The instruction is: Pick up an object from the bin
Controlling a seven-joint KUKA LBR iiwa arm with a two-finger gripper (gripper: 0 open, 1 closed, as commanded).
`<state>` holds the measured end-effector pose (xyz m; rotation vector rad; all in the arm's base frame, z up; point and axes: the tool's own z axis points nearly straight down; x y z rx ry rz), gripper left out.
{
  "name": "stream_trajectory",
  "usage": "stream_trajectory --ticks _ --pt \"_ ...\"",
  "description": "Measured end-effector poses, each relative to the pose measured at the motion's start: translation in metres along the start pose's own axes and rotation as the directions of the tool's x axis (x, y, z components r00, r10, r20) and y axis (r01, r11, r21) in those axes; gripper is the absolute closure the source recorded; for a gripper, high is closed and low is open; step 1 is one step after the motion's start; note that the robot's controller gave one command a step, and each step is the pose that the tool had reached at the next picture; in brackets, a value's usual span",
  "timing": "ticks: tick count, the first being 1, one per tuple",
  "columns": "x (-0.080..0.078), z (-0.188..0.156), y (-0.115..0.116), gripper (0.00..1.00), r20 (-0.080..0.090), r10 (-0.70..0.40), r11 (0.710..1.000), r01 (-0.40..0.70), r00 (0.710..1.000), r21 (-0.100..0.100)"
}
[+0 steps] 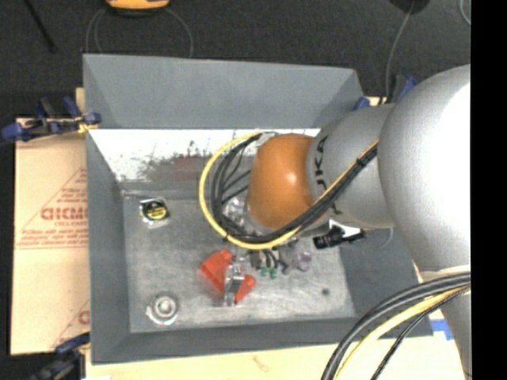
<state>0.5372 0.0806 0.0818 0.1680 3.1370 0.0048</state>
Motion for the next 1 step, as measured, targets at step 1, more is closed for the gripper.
stream_trajectory --ticks 1 --pt "-0.0034 -0.1425 -0.0124 1.0 0.012 -0.042 0.999 0.042 0.999 0.002"
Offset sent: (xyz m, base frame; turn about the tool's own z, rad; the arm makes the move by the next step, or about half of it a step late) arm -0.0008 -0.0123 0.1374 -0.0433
